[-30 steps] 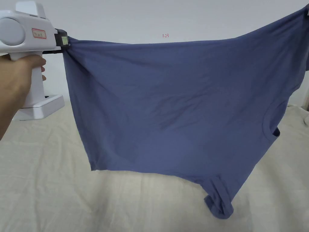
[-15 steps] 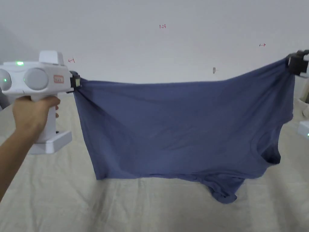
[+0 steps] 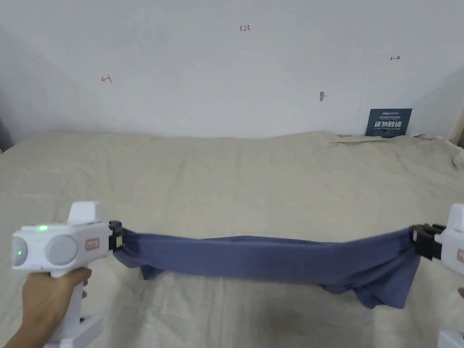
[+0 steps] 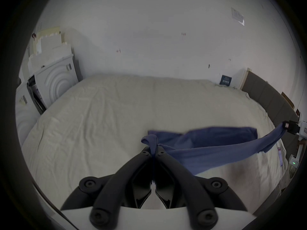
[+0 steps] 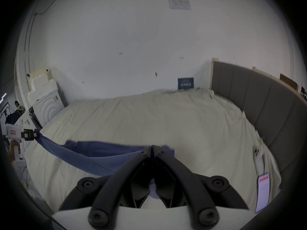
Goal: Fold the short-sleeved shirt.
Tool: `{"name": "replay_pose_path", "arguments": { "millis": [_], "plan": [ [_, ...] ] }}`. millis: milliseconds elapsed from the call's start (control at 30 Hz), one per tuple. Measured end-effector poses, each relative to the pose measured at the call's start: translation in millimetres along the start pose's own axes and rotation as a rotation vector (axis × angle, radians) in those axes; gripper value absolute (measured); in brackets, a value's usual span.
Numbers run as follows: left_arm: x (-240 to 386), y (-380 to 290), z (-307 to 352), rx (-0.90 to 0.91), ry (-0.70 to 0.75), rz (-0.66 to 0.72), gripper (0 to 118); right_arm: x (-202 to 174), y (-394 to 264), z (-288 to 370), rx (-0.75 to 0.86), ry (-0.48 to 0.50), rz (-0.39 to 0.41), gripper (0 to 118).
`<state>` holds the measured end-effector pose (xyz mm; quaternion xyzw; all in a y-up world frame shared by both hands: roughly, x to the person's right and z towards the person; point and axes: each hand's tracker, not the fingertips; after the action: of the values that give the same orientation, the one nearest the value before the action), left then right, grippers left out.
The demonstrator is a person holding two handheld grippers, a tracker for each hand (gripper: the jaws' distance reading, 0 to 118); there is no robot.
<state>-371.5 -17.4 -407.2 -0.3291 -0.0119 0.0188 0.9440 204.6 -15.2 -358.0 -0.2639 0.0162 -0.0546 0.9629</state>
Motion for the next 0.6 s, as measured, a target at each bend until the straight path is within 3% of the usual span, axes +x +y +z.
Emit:
{"name": "replay_pose_path", "arguments": {
  "millis": [600],
  "plan": [
    [-35.5, -177.8, 62.9, -0.215, -0.005, 0.005, 0, -4.0, -163.7, 130.9, -0.173, -0.009, -0.104, 1]
  ]
}}
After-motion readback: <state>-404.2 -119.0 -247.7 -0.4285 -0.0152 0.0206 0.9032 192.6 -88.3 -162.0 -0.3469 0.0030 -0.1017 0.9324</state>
